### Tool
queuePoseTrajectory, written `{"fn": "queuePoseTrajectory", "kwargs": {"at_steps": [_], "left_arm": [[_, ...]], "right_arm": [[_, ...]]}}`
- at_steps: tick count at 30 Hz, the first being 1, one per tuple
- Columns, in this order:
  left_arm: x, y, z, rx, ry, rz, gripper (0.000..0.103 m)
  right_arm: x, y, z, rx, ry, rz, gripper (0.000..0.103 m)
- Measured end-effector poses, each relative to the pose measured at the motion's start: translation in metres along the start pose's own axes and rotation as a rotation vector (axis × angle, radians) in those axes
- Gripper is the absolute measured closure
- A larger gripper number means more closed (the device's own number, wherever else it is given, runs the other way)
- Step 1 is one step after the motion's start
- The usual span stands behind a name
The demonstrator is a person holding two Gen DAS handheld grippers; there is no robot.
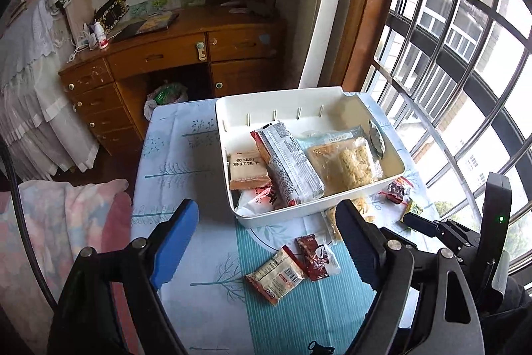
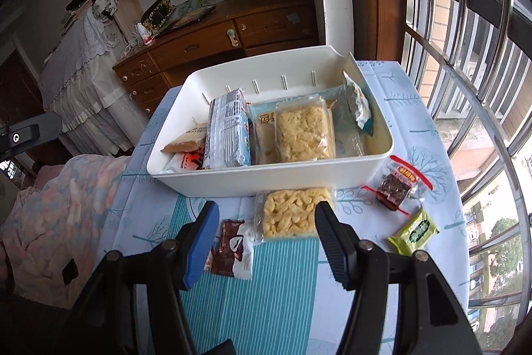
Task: Organize snacks
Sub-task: 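Withdraw both tools from the white tray, then move the left tool to the white LIPO packet while the right tool moves to the brown chocolate packet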
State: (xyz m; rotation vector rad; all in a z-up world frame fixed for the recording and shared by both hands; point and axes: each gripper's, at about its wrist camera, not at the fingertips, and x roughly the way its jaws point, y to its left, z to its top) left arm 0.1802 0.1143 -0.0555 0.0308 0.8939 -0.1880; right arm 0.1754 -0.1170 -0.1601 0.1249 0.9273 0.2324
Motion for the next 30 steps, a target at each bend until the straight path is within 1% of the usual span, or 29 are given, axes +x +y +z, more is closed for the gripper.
{"fn": "queuePoseTrajectory", "kwargs": {"at_steps": [4,9,12,17,22,25,28,30], "left_arm": [[0.005,0.0,-0.013,0.067,0.009,-0.013,0.019],[0.013,0.006,-0.029,0.136,0.029,-0.075,0.019],[0.02,0.007,-0.036,0.192,0.049,-0.114,0.019],[0.028,0.008,-0.046,0.283,0.072,-0.185,0.019],[0.046,0.01,-0.06,0.358,0.108,-0.242,0.019],[0.065,0.007,-0.069,0.4,0.143,-0.273,0.019],[0.084,0.002,-0.081,0.452,0.185,-0.283,0.019],[0.094,-0.001,-0.089,0.48,0.196,-0.306,0.019]], "right_arm": [[0.007,0.006,-0.018,0.041,0.043,0.005,0.043],[0.008,0.015,-0.039,0.094,0.066,-0.007,0.043],[0.007,0.024,-0.052,0.126,0.065,-0.04,0.043],[0.002,0.039,-0.072,0.191,0.037,-0.09,0.043],[0.002,0.058,-0.089,0.221,-0.01,-0.141,0.043],[0.007,0.067,-0.097,0.22,-0.032,-0.167,0.043],[0.014,0.074,-0.103,0.195,-0.058,-0.212,0.043],[0.02,0.078,-0.107,0.168,-0.065,-0.252,0.043]]}}
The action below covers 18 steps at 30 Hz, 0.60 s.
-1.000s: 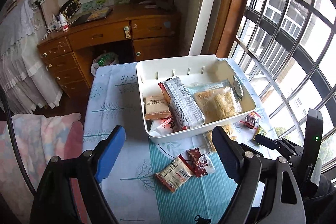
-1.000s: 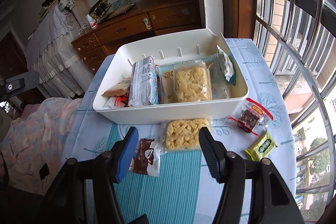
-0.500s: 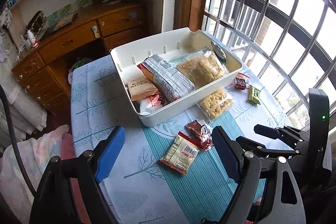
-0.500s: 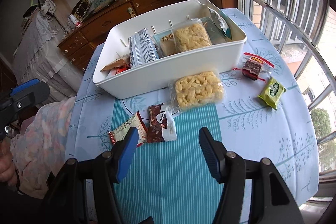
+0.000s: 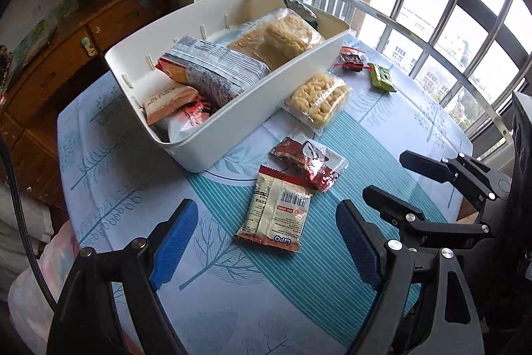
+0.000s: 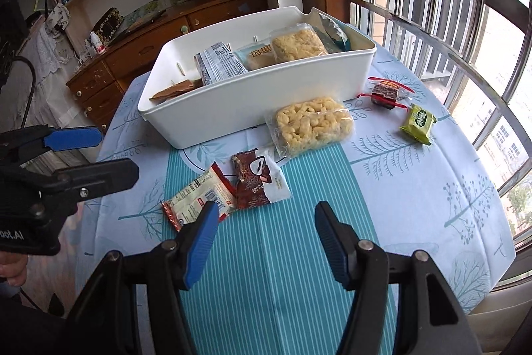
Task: Organize snacks
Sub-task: 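Move the left tool to the white LIPO packet while the right tool moves to the brown chocolate packet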
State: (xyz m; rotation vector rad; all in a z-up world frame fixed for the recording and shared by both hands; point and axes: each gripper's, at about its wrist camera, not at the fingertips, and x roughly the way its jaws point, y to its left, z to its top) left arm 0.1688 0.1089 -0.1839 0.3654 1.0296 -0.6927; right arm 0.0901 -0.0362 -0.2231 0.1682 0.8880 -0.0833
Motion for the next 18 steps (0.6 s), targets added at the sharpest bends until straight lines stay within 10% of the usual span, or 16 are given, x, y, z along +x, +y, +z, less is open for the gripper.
{"fn": "queuePoseTrajectory", "kwargs": {"at_steps": [18], "left_arm": [[0.072,0.0,-0.024,0.089,0.065,-0.043,0.019]], "right_arm": [[0.031,-0.003,-0.015,-0.124,-0.072,-0.084,0.042]]}}
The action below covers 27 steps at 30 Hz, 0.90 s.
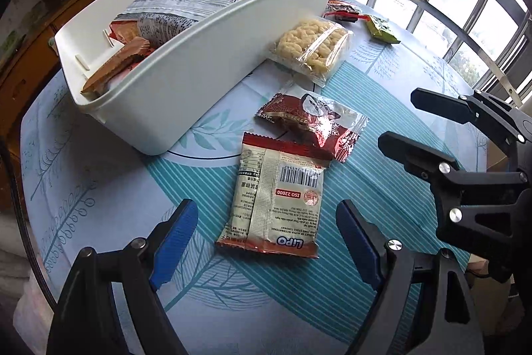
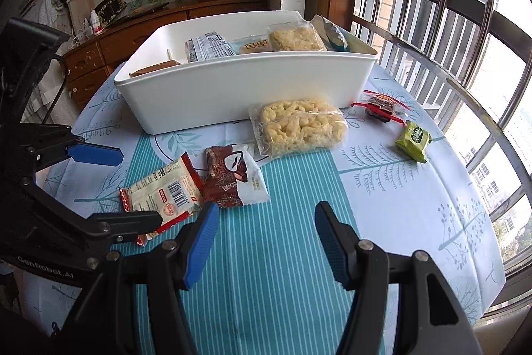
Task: Organize snacks
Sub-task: 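Move the left tool to the white LIPO packet while the right tool moves to the brown chocolate packet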
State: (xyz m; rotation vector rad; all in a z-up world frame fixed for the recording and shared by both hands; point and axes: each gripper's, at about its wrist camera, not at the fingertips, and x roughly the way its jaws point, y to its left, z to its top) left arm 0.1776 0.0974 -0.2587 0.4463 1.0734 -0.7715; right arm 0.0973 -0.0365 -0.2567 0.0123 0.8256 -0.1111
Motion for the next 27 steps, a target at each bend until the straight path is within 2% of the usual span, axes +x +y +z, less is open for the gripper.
{"fn": "queuePoseTrajectory", "kwargs": {"at_steps": [5,9,13,19,23,27], "left_arm": [[0.009,-0.003,0.002,0.0,0.024,0.005,0.019],[0.012,-0.005,0.002,-0.013,0.031,0.007,0.019],[0.016,-0.009,0.006,-0.025,0.026,0.011,0.024],[0.02,-0.01,0.008,-0.042,0.035,0.025,0.026],[0.022,-0.009,0.008,-0.071,0.04,0.019,0.038],[0.024,-0.008,0.007,-0.093,0.04,0.019,0.04]], "right_arm": [[0.009,-0.005,0.007,0.014,0.002,0.027,0.042],[0.016,0.001,0.013,-0.029,0.004,0.048,0.042],[0.023,0.002,0.018,-0.033,0.013,0.086,0.042],[0.038,0.003,0.022,-0.032,0.058,0.131,0.042],[0.045,0.006,0.026,-0.043,0.065,0.159,0.042],[0.055,0.008,0.03,-0.033,0.079,0.17,0.042]]}}
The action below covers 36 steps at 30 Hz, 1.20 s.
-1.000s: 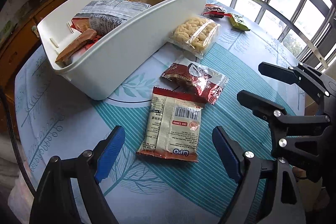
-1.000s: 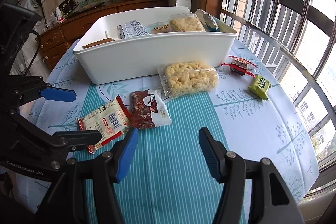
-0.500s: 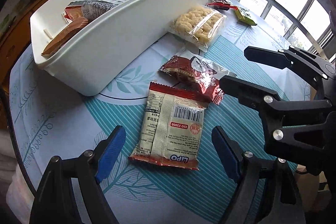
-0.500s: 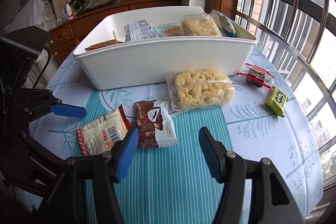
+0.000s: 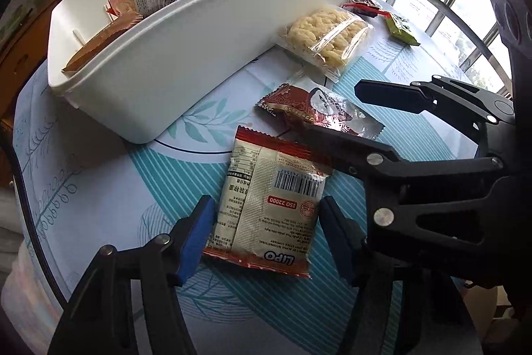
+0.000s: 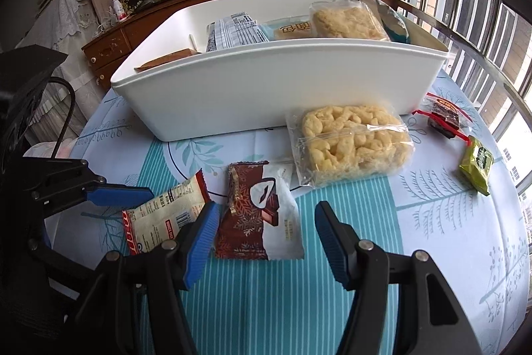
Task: Organize snacks
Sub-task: 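Move the left tool to the white LIPO packet while the right tool moves to the brown chocolate packet, then close the left tool on the LIPO packet while the right tool closes on the brown packet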
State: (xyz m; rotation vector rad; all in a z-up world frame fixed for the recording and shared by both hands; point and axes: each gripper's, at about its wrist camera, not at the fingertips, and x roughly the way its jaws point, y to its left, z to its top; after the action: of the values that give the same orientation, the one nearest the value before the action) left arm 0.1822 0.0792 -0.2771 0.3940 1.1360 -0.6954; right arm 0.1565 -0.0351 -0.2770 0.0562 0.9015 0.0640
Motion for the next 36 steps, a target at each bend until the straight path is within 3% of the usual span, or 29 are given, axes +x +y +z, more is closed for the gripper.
{"fn": "queuePoseTrajectory", "kwargs": {"at_steps": [15,17,18,28,36], "left_arm": [[-0.009,0.012,-0.01,-0.073,-0.01,-0.016,0.052],[-0.011,0.013,-0.014,-0.081,-0.007,-0.018,0.052],[-0.012,0.014,-0.016,-0.086,-0.007,-0.019,0.053],[-0.025,0.035,-0.04,-0.182,-0.032,-0.033,0.055],[-0.057,0.064,-0.063,-0.277,-0.127,-0.073,0.055]], "right_arm": [[0.02,0.001,0.005,0.035,0.029,-0.017,0.042],[0.02,0.002,0.005,0.032,0.03,-0.029,0.045],[0.02,0.003,0.006,0.026,0.03,-0.045,0.051],[0.015,0.003,0.002,0.055,0.047,-0.081,0.057],[0.004,0.013,-0.003,0.095,0.06,-0.069,0.058]]}}
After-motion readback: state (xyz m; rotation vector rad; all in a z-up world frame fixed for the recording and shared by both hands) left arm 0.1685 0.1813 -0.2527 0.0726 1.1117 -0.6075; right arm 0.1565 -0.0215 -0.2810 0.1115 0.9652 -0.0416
